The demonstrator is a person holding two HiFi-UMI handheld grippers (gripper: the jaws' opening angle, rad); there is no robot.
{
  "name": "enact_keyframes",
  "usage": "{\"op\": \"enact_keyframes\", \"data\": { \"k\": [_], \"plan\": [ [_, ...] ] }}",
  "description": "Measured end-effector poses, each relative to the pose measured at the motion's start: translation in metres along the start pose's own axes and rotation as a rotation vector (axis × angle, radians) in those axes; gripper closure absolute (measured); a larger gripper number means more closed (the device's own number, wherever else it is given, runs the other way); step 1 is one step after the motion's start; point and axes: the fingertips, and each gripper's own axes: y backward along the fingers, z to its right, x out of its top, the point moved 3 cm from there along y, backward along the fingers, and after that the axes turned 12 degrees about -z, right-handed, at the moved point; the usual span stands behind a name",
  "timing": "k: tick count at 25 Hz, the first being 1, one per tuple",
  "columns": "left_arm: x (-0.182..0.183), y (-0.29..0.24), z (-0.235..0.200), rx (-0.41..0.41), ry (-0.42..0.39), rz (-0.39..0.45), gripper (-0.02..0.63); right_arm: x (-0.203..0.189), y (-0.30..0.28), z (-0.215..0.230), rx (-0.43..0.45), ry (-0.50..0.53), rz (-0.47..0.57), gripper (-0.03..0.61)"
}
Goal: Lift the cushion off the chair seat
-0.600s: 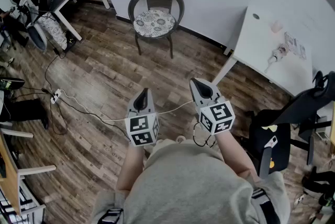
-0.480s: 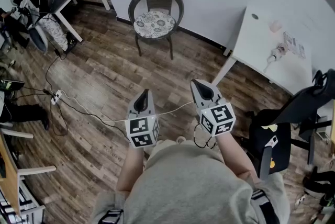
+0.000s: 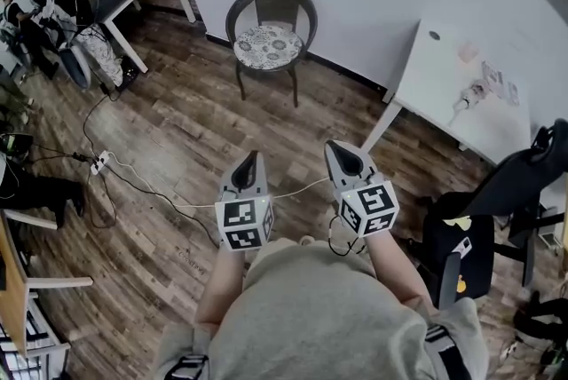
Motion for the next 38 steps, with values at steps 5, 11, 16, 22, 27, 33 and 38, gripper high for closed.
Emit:
{"op": "enact_keyframes", "data": {
  "k": [5,11,16,22,27,33,38],
  "plan": [
    [-0.004,0.001,0.003,-0.002,-0.001,-0.005,0.604,-0.002,0.007,-0.005,0.036,0.012,0.025,0.577],
    [-0.011,0.0,0.014,-0.002,-0.009,-0.021,0.603,-0.015,0.008,0.005,0.034,0.004,-0.013,0.577],
    [-0.012,0.001,0.014,0.017,-0.006,-0.023,0.603,-0.025,0.001,0.014,0.035,-0.049,-0.055,0.577],
    [-0.007,-0.015,0.003,0.036,0.017,-0.02,0.604,-0.025,-0.018,0.026,0.018,-0.034,-0.073,0.577],
    [0.001,-0.043,-0.008,0.039,0.031,-0.005,0.603,-0.02,-0.041,0.038,0.039,-0.014,-0.073,0.577],
    [0.013,-0.09,-0.025,0.034,0.046,-0.016,0.603,-0.008,-0.085,0.054,0.072,-0.003,-0.073,0.577],
    [0.036,-0.134,-0.046,0.028,0.048,-0.03,0.603,0.012,-0.133,0.073,0.081,-0.005,-0.08,0.577]
  ]
}}
